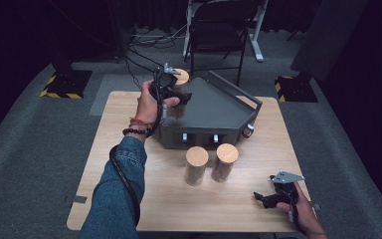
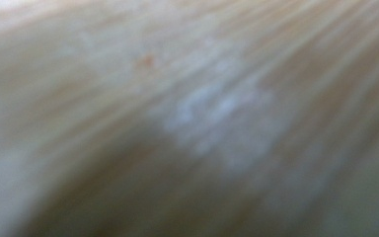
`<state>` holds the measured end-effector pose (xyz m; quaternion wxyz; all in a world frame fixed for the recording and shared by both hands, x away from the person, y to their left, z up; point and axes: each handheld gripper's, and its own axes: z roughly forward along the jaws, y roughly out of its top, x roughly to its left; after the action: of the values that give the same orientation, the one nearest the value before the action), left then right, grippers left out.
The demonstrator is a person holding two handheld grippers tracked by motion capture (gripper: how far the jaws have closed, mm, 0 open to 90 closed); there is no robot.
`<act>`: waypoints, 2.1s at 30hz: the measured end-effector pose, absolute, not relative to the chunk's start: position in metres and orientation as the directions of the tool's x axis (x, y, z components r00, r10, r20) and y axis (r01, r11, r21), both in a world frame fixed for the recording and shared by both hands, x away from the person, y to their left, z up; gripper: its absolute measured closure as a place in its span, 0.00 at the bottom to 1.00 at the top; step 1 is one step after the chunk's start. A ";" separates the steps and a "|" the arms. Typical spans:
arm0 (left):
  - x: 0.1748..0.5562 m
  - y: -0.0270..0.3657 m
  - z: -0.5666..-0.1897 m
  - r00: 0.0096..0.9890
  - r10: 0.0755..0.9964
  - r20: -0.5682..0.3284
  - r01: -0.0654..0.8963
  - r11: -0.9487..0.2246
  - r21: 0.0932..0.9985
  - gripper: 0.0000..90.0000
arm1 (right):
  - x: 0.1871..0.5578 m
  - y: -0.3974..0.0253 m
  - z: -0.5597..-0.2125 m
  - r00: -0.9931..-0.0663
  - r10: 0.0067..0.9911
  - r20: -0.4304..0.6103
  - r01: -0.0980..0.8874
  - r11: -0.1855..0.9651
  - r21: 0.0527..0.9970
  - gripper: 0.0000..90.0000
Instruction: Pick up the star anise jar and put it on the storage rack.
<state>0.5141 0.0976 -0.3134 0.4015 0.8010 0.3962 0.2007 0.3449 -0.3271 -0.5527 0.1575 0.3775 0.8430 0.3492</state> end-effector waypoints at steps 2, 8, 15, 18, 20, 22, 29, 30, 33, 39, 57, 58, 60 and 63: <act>0.515 0.097 -0.315 0.602 0.798 0.008 0.478 -0.368 0.797 0.28 | 0.345 -0.327 -0.553 -0.665 0.747 -0.002 0.527 0.471 0.708 0.00; 0.519 0.099 -0.321 0.593 0.805 -0.002 0.489 -0.358 0.796 0.28 | 0.345 -0.327 -0.553 -0.665 0.747 -0.002 0.526 0.471 0.708 0.00; 0.523 0.099 -0.330 0.594 0.805 -0.011 0.499 -0.358 0.789 0.28 | 0.345 -0.327 -0.553 -0.665 0.747 -0.002 0.526 0.471 0.708 0.00; 0.524 0.100 -0.334 0.589 0.808 -0.019 0.501 -0.347 0.793 0.27 | 0.345 -0.327 -0.553 -0.665 0.747 -0.002 0.527 0.471 0.708 0.00; 0.524 0.100 -0.335 0.589 0.808 -0.020 0.504 -0.348 0.790 0.28 | 0.345 -0.327 -0.553 -0.665 0.747 -0.002 0.526 0.471 0.708 0.00; 0.525 0.100 -0.337 0.589 0.808 -0.023 0.507 -0.348 0.789 0.28 | 0.345 -0.327 -0.553 -0.665 0.747 -0.002 0.527 0.471 0.708 0.00; 0.527 0.098 -0.344 0.589 0.807 -0.025 0.516 -0.352 0.781 0.27 | 0.345 -0.327 -0.553 -0.665 0.747 -0.002 0.526 0.471 0.708 0.00; 0.527 0.098 -0.344 0.592 0.806 -0.027 0.517 -0.354 0.779 0.28 | 0.345 -0.327 -0.553 -0.665 0.746 -0.002 0.526 0.471 0.708 0.00; 0.527 0.098 -0.346 0.592 0.806 -0.025 0.518 -0.356 0.778 0.28 | 0.345 -0.327 -0.553 -0.665 0.747 -0.002 0.527 0.471 0.708 0.00; 0.528 0.098 -0.350 0.591 0.806 -0.028 0.521 -0.355 0.776 0.27 | 0.345 -0.327 -0.553 -0.666 0.746 -0.003 0.525 0.472 0.708 0.00; 0.525 0.101 -0.361 0.589 0.807 -0.028 0.503 -0.339 0.795 0.27 | 0.345 -0.327 -0.553 -0.665 0.747 -0.003 0.526 0.471 0.708 0.00; 0.524 0.101 -0.362 0.587 0.809 -0.028 0.503 -0.337 0.796 0.27 | 0.345 -0.327 -0.553 -0.665 0.747 -0.003 0.526 0.471 0.708 0.00; 0.524 0.100 -0.361 0.587 0.809 -0.026 0.503 -0.339 0.795 0.27 | 0.345 -0.327 -0.553 -0.665 0.747 -0.003 0.526 0.471 0.708 0.00; 0.525 0.101 -0.361 0.589 0.808 -0.024 0.502 -0.342 0.794 0.27 | 0.345 -0.327 -0.553 -0.665 0.747 -0.003 0.526 0.471 0.708 0.00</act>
<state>0.5246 0.1007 -0.3613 0.4000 0.7967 0.4109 0.1910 0.3448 -0.3270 -0.5527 0.1582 0.3776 0.8429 0.3493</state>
